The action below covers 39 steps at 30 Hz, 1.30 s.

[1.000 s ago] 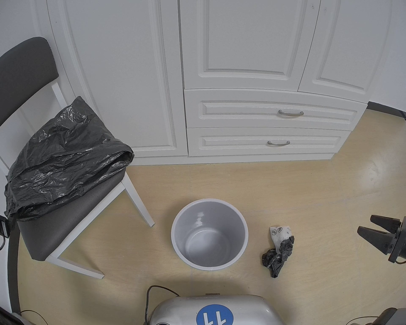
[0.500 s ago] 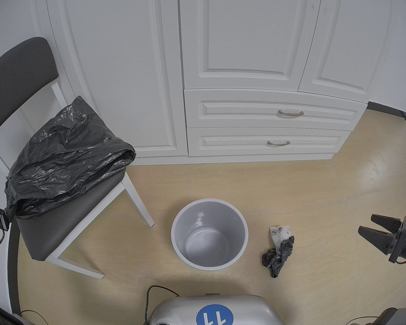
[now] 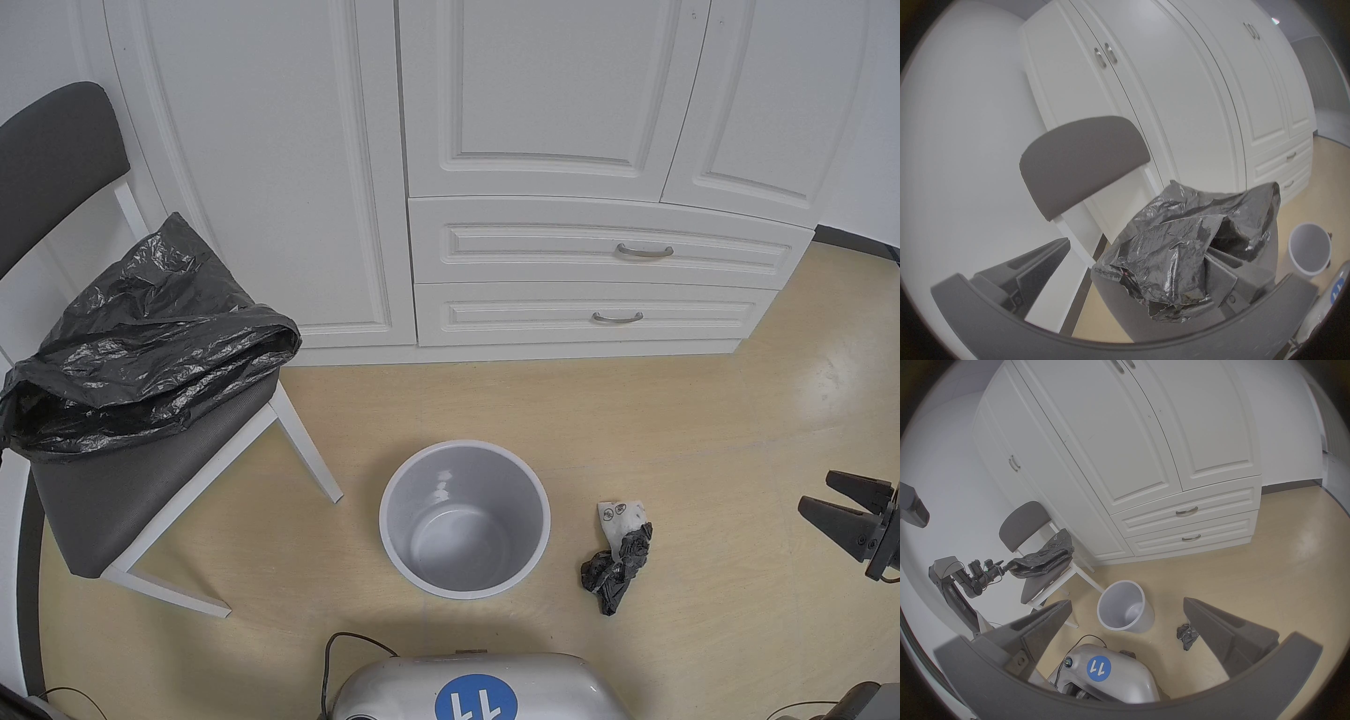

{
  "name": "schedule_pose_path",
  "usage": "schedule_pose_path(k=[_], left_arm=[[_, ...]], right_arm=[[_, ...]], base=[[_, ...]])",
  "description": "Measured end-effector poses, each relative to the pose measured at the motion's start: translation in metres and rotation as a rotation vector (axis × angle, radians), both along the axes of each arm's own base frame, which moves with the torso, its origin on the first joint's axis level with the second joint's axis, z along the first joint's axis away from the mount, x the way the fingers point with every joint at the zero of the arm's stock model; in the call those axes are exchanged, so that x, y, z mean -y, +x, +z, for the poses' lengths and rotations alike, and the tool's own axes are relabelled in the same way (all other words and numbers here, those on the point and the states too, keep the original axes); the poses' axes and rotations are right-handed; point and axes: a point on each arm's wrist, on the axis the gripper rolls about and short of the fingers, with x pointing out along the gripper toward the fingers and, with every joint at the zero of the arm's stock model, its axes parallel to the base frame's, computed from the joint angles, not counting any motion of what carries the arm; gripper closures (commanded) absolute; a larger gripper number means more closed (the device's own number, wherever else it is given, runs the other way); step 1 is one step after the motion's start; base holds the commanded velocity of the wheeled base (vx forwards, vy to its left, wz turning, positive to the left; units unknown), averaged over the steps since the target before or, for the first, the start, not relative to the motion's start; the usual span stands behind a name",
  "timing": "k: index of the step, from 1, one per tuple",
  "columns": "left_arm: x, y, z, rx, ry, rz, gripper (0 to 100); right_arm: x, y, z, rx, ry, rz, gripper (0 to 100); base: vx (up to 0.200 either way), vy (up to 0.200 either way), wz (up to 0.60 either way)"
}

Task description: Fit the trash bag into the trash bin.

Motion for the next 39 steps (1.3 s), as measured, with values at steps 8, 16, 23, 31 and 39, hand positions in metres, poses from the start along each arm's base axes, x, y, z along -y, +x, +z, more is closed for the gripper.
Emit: schedule_pose_path(k=[8, 16, 23, 31, 39], left_arm=[[0.005, 0.005, 0.003, 0.042, -0.056, -0.047, 0], [0.006, 0.019, -0.013, -0.016, -0.121, -0.099, 0], [0.008, 0.032, -0.034, -0.091, -0.188, -0.138, 0], [0.011, 0.040, -0.049, -0.147, -0.231, -0.158, 0], [0.005, 0.050, -0.054, -0.151, -0.213, -0.118, 0]], right_arm=[[0.000, 0.000, 0.000, -0.002, 0.000, 0.000, 0], [0.000, 0.000, -0.001, -0.003, 0.000, 0.000, 0], [0.000, 0.000, -0.001, -0.002, 0.000, 0.000, 0], [0.000, 0.000, -0.002, -0.004, -0.002, 0.002, 0], [0.000, -0.001, -0.001, -0.001, -0.001, 0.003, 0]], base=[[0.000, 0.000, 0.00], [0.000, 0.000, 0.00], [0.000, 0.000, 0.00], [0.000, 0.000, 0.00], [0.000, 0.000, 0.00]])
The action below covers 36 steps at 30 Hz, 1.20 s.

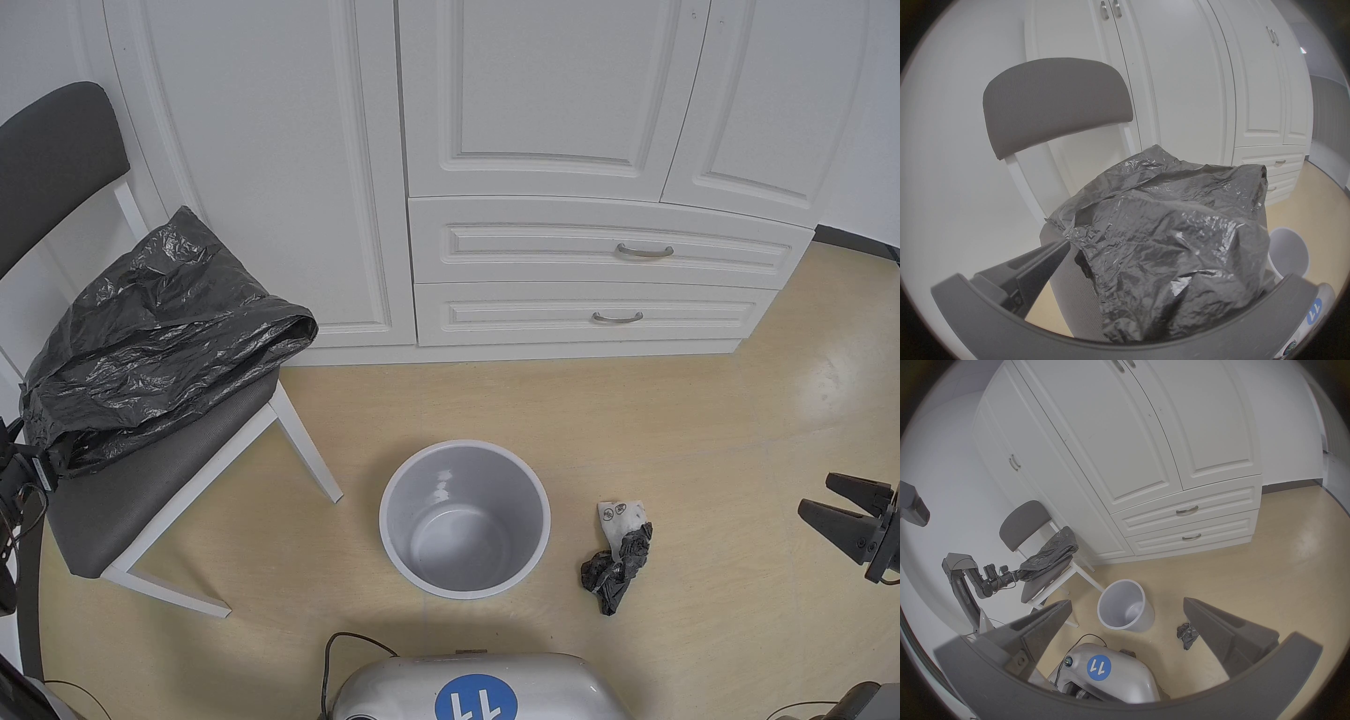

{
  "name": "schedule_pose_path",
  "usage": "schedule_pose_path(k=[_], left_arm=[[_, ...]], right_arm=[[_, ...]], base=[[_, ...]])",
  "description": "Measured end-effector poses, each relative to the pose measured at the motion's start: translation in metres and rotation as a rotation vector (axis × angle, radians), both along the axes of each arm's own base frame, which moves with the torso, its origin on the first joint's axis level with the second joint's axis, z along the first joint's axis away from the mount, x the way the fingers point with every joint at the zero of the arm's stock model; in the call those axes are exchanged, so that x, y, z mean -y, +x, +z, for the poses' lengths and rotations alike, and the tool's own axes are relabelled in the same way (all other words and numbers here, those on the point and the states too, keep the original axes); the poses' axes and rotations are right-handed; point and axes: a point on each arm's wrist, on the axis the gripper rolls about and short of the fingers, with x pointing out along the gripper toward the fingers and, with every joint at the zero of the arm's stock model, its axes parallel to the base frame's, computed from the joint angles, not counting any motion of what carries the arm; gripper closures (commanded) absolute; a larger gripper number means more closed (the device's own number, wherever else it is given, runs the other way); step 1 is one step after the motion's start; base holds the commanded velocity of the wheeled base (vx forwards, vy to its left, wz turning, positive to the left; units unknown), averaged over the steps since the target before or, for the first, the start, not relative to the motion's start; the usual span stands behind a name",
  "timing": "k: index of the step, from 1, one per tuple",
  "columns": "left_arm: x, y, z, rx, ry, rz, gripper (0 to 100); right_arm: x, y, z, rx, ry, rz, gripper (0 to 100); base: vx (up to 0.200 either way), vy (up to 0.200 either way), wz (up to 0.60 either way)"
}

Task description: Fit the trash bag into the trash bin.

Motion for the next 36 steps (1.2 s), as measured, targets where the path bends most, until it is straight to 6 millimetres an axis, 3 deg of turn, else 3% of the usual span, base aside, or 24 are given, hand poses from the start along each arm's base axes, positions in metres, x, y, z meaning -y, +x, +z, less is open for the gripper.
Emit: schedule_pose_path(k=[15, 22, 23, 36], left_arm=[[-0.013, 0.006, 0.005, 0.088, 0.063, 0.065, 0], [-0.012, 0.006, 0.004, 0.086, 0.068, 0.070, 0], [-0.012, 0.006, 0.004, 0.085, 0.068, 0.071, 100], [-0.011, 0.003, 0.007, 0.083, 0.131, 0.157, 100]], right_arm=[[0.000, -0.003, 0.001, 0.008, 0.011, 0.015, 0], [-0.005, -0.005, 0.000, -0.040, 0.084, 0.103, 0], [-0.005, -0.006, 0.000, -0.044, 0.092, 0.118, 0], [-0.006, -0.008, -0.001, -0.047, 0.102, 0.148, 0]], base=[[0.000, 0.000, 0.00], [0.000, 0.000, 0.00], [0.000, 0.000, 0.00], [0.000, 0.000, 0.00]])
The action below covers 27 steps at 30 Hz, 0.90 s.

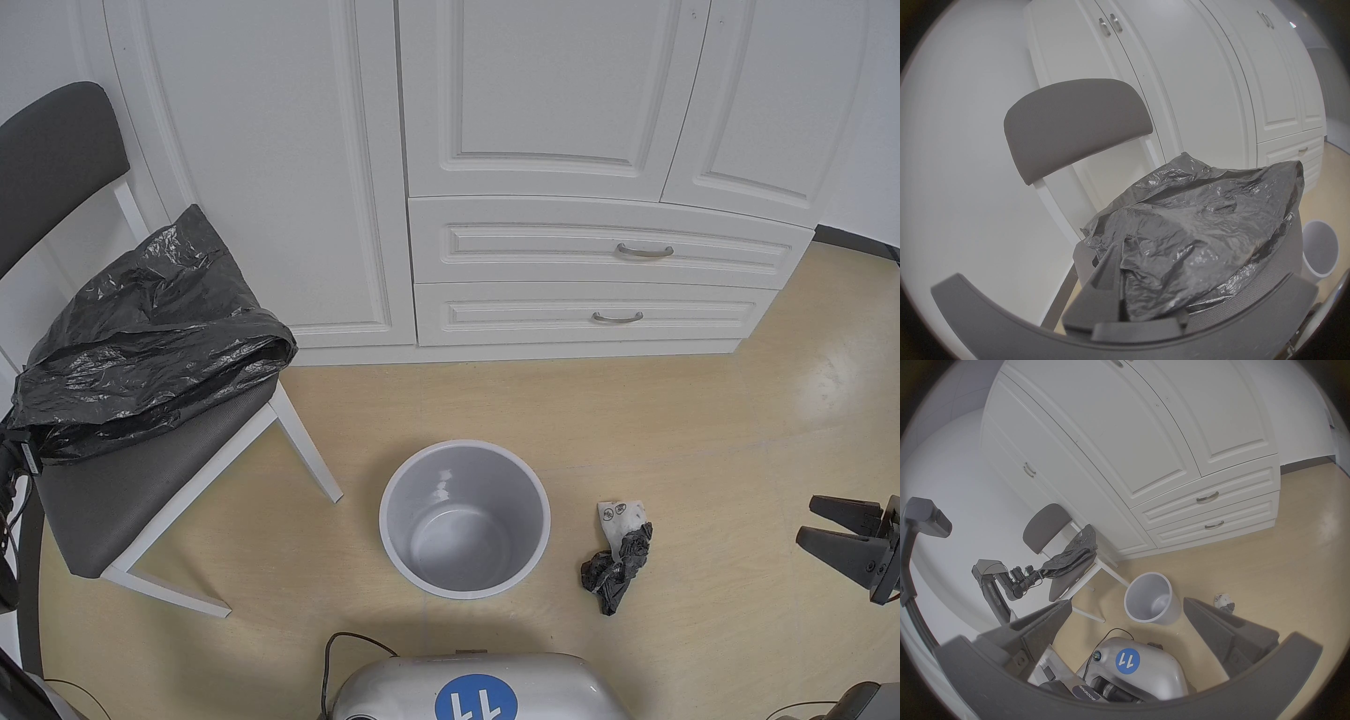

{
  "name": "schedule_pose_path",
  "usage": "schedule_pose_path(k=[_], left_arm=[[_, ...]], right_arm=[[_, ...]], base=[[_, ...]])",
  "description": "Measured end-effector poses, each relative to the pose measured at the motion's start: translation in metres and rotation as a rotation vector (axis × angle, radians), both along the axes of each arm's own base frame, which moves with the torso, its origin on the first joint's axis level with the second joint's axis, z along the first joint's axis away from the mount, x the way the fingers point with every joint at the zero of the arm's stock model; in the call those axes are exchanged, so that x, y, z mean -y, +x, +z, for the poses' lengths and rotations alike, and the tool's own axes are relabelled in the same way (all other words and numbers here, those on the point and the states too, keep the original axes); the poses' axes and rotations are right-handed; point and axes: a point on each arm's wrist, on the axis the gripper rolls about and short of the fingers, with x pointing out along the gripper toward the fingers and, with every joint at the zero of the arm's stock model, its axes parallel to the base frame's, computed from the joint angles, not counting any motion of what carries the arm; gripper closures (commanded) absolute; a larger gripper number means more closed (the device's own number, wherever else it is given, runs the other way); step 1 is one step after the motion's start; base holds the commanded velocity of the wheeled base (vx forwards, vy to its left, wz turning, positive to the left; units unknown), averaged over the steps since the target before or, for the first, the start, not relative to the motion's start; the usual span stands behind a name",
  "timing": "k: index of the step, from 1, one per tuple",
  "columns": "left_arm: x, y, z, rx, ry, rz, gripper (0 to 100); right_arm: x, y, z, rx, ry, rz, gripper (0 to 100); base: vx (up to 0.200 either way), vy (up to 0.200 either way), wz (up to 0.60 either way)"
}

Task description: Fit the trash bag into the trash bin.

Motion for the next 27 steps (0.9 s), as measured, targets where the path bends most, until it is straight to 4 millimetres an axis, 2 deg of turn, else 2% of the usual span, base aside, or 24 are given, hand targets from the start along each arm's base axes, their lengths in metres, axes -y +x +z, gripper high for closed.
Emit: schedule_pose_path(k=[11, 17, 27], left_arm=[[0.019, -0.019, 0.017, 0.050, 0.071, -0.001, 100], [0.033, -0.033, 0.027, 0.071, 0.155, 0.075, 100], [0.064, -0.039, 0.040, 0.027, 0.157, 0.085, 100]], right_arm=[[0.000, 0.000, 0.000, 0.003, -0.005, 0.001, 0], [0.000, 0.000, -0.001, 0.003, -0.009, 0.004, 0], [-0.005, 0.005, 0.012, 0.019, -0.005, 0.048, 0]], base=[[0.000, 0.000, 0.00], [0.000, 0.000, 0.00], [0.000, 0.000, 0.00]])
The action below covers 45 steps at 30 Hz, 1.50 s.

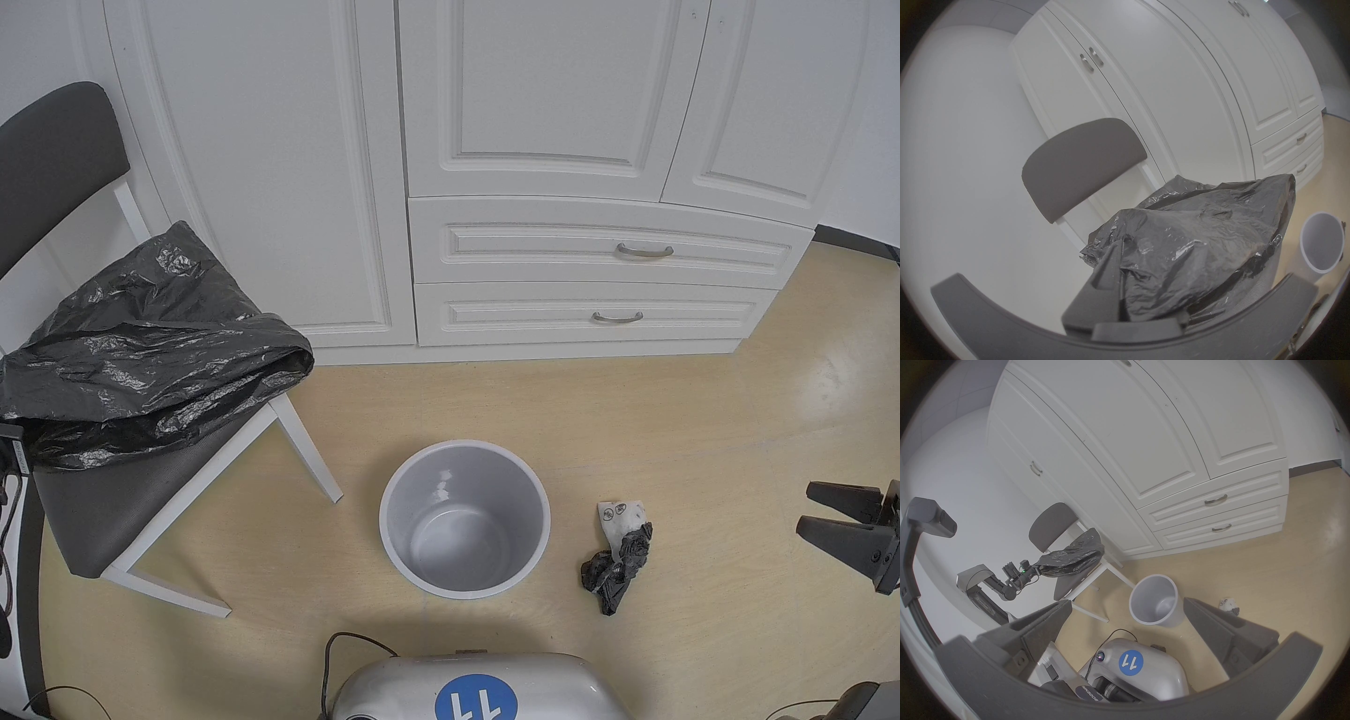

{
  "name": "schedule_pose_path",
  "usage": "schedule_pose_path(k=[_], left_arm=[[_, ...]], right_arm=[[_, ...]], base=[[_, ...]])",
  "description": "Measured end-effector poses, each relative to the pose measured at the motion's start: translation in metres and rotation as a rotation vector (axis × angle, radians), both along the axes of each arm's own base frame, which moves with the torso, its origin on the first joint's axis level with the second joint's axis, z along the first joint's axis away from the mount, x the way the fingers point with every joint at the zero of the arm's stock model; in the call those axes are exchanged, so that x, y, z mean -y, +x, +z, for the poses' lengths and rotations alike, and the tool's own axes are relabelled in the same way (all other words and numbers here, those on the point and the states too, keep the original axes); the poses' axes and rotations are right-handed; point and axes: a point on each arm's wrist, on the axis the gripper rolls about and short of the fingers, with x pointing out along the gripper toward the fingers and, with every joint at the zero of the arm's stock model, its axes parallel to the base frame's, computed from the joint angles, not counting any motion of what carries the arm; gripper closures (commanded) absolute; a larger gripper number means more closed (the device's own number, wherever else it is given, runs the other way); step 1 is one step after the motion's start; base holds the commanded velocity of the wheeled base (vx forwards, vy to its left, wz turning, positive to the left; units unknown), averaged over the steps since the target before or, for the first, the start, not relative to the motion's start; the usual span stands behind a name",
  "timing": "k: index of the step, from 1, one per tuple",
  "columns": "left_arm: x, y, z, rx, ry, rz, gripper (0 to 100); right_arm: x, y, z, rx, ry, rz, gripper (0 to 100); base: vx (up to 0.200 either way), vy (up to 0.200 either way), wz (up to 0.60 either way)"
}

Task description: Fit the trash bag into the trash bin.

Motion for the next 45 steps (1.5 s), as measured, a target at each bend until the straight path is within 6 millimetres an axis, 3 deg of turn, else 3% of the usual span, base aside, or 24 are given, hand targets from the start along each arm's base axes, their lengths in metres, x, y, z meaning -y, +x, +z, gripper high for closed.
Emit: schedule_pose_path(k=[10, 16, 19, 31, 35, 45], left_arm=[[0.042, -0.007, 0.038, -0.167, -0.040, -0.034, 100], [0.065, -0.030, 0.085, -0.087, 0.001, -0.058, 100], [0.067, -0.041, 0.096, -0.030, 0.012, -0.070, 100], [0.068, -0.064, 0.077, 0.022, 0.017, -0.067, 100], [0.068, -0.064, 0.075, 0.025, 0.015, -0.070, 100], [0.075, -0.056, 0.072, 0.015, -0.020, -0.150, 100]], right_arm=[[-0.014, 0.014, 0.013, -0.016, -0.008, 0.085, 0], [-0.032, 0.024, 0.014, -0.046, -0.034, 0.187, 0], [-0.043, 0.030, 0.013, -0.055, -0.054, 0.213, 0], [-0.086, 0.046, 0.000, -0.110, -0.017, 0.307, 0], [-0.108, 0.055, -0.007, -0.092, -0.007, 0.353, 0], [-0.177, 0.068, -0.045, -0.096, -0.016, 0.429, 0]], base=[[0.000, 0.000, 0.00], [0.000, 0.000, 0.00], [0.000, 0.000, 0.00], [0.000, 0.000, 0.00], [0.000, 0.000, 0.00], [0.000, 0.000, 0.00]])
